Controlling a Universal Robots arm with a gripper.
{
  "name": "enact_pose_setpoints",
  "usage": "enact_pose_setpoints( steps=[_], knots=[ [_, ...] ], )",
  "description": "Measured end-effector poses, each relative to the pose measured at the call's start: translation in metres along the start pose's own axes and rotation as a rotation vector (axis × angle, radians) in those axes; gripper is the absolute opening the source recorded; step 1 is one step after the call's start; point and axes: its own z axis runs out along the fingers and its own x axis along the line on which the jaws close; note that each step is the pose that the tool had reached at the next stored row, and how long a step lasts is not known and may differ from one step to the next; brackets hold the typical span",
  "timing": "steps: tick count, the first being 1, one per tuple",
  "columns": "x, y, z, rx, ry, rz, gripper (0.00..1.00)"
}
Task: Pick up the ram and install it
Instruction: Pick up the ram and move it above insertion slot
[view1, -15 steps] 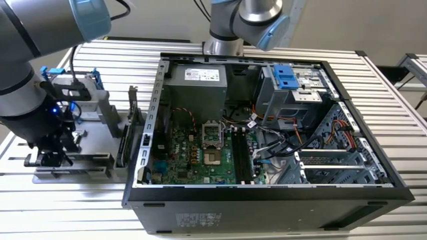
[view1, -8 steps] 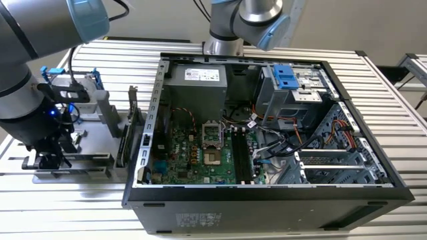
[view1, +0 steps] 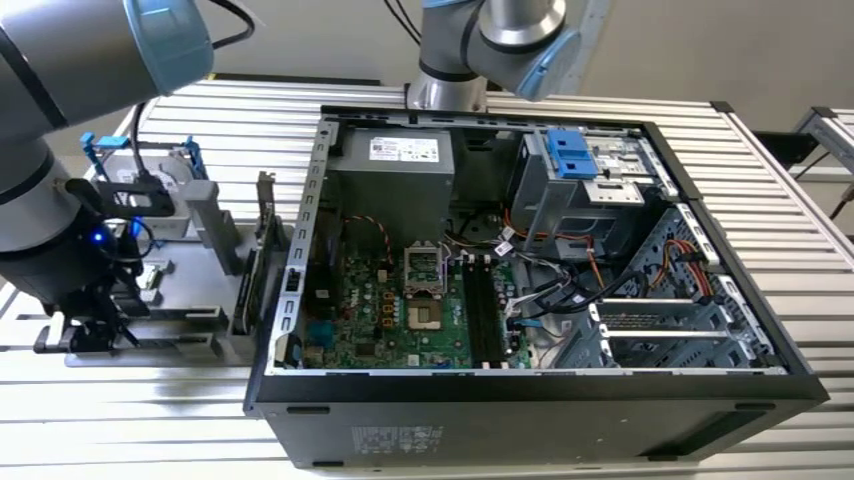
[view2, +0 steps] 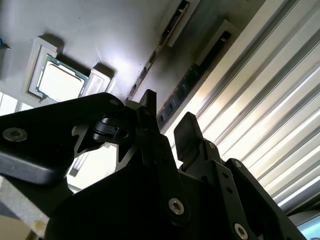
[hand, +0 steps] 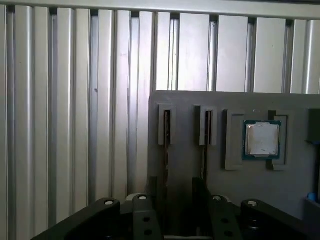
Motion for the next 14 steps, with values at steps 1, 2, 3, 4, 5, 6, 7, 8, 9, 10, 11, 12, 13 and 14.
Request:
enact_pose_setpoints(
  steps=[1,2,3,4,5,6,7,8,9,10,11,12,13,14],
  knots=[
    [0.0007,0.0,0.0002,-0.0003,0.0,0.0,1.0],
    [0.0011,0.0,0.0007,-0.0001,-0.0001,0.0,1.0],
    [0.0012,0.0001,0.0015,-0.0001,-0.0002,0.0,1.0],
    [0.0014,0.0001,0.0024,-0.0001,-0.0001,0.0,1.0],
    [0.0016,0.0,0.0033,-0.0002,-0.0001,0.0,1.0],
    [0.0017,0.0,0.0039,-0.0002,0.0,0.0,1.0],
    [0.0019,0.0,0.0045,-0.0003,0.0,0.0,1.0],
    [0.0022,-0.0001,0.0049,-0.0004,0.0,-0.001,1.0],
    [0.0025,-0.0001,0.0055,-0.0005,0.0,-0.001,1.0],
    [0.0026,0.0,0.0061,-0.0007,0.0,-0.002,1.0],
    [0.0028,0.0,0.0068,-0.0009,0.0,-0.003,1.0],
    [0.0029,0.0,0.0075,-0.0011,0.0001,-0.004,1.0],
    [0.0031,-0.0001,0.0082,-0.0012,0.0001,-0.005,1.0],
    [0.0034,-0.0001,0.0089,-0.0014,0.0002,-0.005,1.0]
  ],
)
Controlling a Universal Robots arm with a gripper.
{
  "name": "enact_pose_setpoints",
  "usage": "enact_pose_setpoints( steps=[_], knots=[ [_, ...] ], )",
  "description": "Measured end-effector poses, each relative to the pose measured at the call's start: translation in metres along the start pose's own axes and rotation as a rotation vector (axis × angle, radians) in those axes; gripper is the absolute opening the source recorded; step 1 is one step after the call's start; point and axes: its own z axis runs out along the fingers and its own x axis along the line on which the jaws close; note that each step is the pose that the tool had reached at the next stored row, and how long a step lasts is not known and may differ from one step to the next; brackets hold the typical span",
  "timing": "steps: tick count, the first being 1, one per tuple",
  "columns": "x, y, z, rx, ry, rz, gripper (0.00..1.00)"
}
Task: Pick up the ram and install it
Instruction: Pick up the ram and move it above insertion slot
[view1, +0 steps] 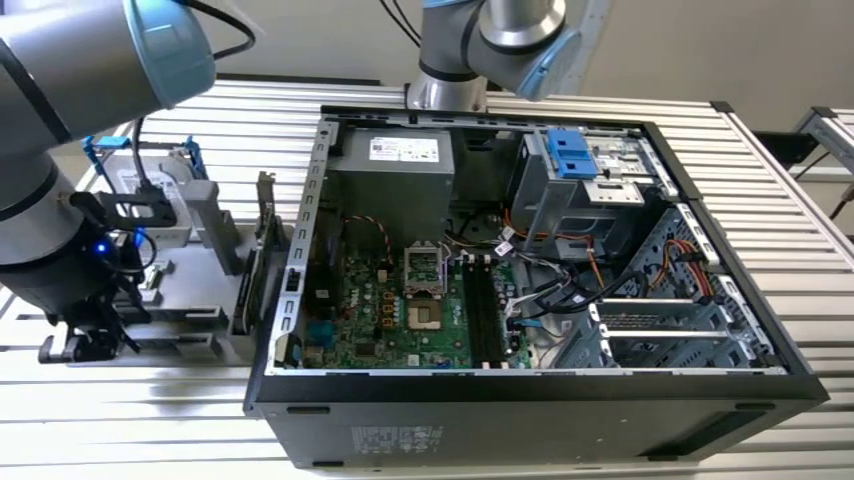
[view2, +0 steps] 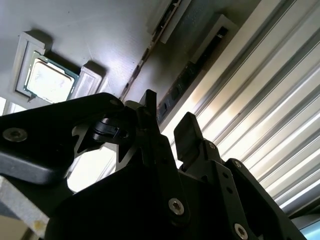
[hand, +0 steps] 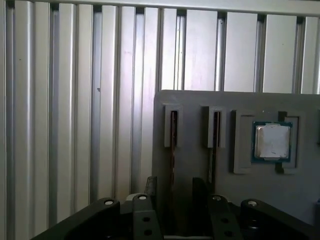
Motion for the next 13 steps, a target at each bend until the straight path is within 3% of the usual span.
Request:
enact_pose_setpoints(
  steps=[13],
  knots=[
    [0.0007,-0.0002,0.0114,-0.0013,0.0027,-0.007,1.0]
  ],
)
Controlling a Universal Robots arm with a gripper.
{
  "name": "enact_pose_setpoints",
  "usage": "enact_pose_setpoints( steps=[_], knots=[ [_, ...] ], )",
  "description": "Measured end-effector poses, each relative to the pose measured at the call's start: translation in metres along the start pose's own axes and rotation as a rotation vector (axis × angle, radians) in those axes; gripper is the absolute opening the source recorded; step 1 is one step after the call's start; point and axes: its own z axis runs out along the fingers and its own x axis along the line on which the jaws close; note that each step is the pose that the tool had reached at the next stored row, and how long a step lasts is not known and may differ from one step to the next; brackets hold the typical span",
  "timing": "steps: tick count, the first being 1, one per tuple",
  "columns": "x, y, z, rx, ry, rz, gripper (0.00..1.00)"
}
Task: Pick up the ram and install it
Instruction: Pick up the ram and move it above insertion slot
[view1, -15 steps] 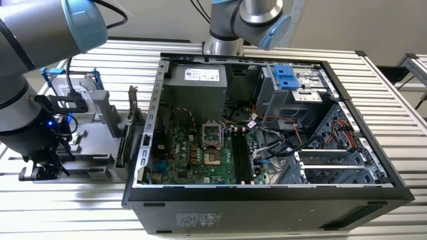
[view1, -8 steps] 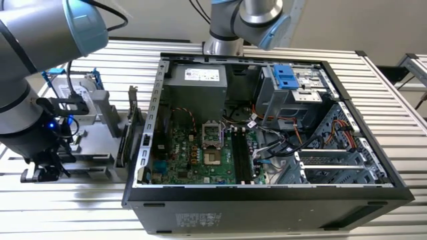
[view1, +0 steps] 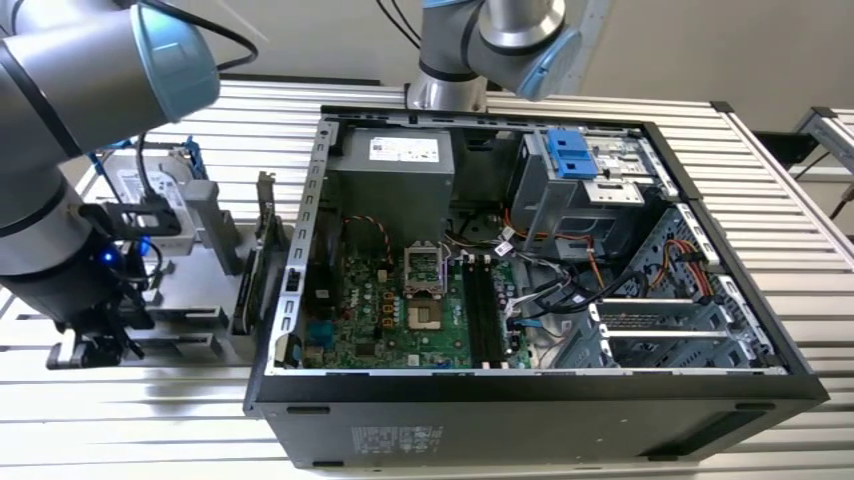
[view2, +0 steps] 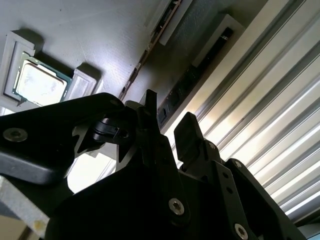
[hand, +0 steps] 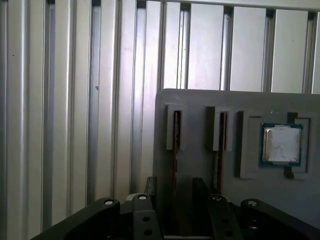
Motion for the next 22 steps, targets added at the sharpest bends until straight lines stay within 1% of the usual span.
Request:
enact_pose_setpoints(
  steps=[9,10,22],
  knots=[
    [0.0,0.0,0.001,0.0001,-0.0001,0.0,1.0],
    [0.0,-0.0001,0.001,0.0001,-0.0001,0.0,0.0],
    [0.0,0.0,0.001,0.0001,-0.0003,0.0,0.0]
  ],
)
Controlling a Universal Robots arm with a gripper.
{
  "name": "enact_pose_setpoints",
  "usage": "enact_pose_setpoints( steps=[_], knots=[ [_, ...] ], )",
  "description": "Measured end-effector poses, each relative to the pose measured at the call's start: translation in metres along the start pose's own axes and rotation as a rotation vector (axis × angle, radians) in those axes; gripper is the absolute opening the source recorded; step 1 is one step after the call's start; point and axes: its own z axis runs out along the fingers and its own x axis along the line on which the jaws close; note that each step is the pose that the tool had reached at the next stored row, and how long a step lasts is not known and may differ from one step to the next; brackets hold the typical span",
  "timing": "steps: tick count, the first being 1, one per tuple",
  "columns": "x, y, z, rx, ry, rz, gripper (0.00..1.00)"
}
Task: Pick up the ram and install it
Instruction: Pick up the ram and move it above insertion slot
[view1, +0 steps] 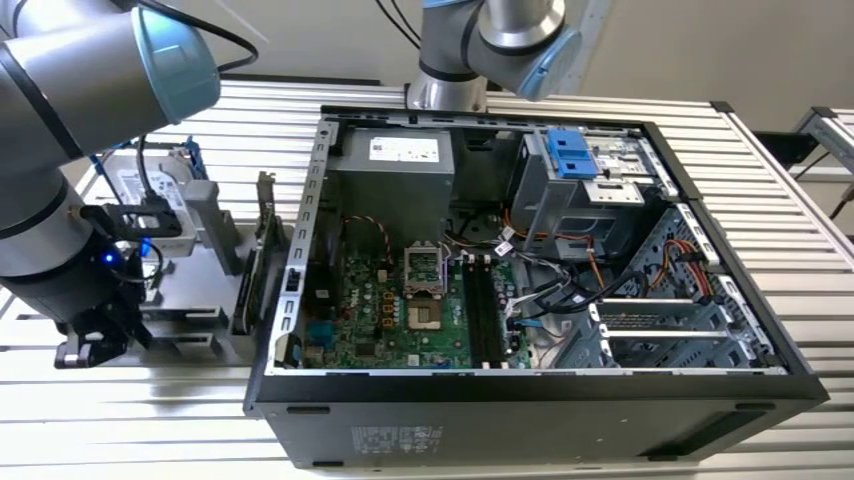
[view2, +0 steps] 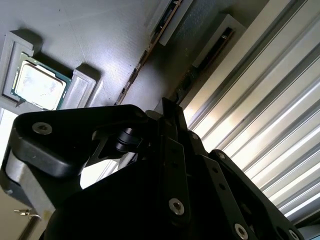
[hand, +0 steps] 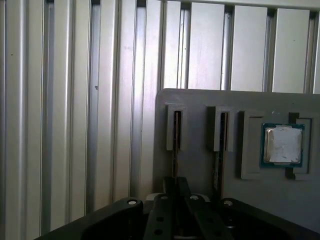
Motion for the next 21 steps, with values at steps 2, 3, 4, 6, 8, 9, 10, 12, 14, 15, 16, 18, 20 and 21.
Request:
enact_pose_setpoints(
  steps=[2,3,4,6,8,9,10,12,14,15,16,18,20,21],
  knots=[
    [0.0,0.0,0.0,0.0,0.0,0.0,0.0],
    [0.0,0.0,0.0,0.0,0.0,0.0,0.0],
    [0.0,0.0,0.0,0.0001,-0.0001,0.0,0.0],
    [0.0,0.0,-0.0005,0.0001,-0.0001,0.0,0.0],
    [0.0,0.0,-0.0013,0.0,0.0,0.0,0.0],
    [-0.0001,0.0,-0.0018,-0.0001,0.0,0.0,0.0],
    [-0.0001,0.0001,-0.0023,0.0,0.0,0.0,0.0],
    [-0.0001,0.0001,-0.0039,-0.0001,0.0,0.0,0.0],
    [-0.0002,0.0001,-0.0057,-0.0001,0.0,0.0,0.0],
    [-0.0002,0.0001,-0.0067,-0.0001,0.0,0.0,0.0],
    [-0.0003,0.0001,-0.0075,0.0,0.0,0.0,0.0],
    [-0.0003,0.0002,-0.0092,0.0,0.0,0.0,0.0],
    [-0.0004,0.0002,-0.0111,-0.0001,0.0,0.0,0.0],
    [-0.0004,0.0003,-0.0122,-0.0001,0.0,0.0,0.0]
  ],
)
